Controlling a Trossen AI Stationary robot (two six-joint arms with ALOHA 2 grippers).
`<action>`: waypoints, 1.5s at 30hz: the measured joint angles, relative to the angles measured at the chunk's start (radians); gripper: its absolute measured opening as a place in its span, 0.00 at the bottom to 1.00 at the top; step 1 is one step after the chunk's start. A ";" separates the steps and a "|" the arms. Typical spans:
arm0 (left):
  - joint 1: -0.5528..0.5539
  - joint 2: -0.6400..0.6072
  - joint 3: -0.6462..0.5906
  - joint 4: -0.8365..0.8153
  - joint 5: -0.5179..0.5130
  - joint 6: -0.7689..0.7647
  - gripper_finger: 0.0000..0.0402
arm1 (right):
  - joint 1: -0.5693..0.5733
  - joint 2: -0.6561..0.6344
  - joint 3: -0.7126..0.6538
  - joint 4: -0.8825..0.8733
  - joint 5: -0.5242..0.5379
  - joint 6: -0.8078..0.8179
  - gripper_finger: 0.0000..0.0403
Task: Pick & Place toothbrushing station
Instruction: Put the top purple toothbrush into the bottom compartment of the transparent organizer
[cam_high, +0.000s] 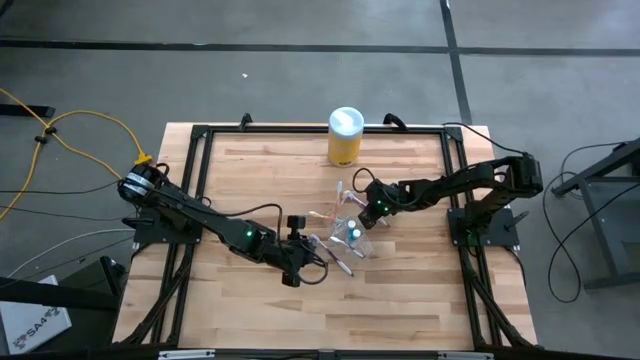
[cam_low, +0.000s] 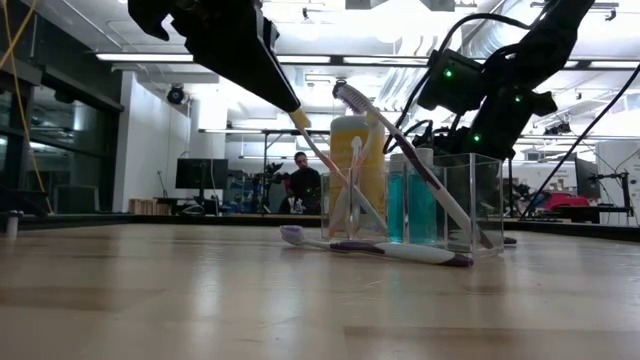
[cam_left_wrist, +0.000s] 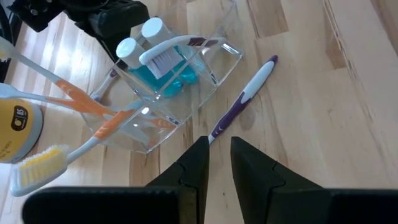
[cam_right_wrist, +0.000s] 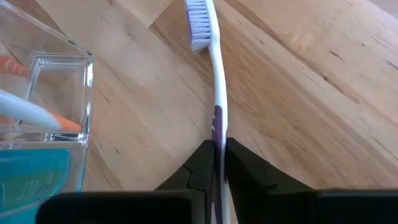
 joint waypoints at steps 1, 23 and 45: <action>0.000 0.000 0.000 0.000 0.000 0.000 0.15 | 0.000 0.000 0.000 0.000 0.000 -0.001 0.08; 0.001 0.000 0.000 0.002 0.000 -0.001 0.15 | -0.006 -0.212 -0.009 -0.194 0.201 -0.028 0.01; 0.001 0.000 -0.001 0.069 0.000 -0.010 0.15 | 0.156 -0.605 -0.004 -0.244 0.514 -0.084 0.01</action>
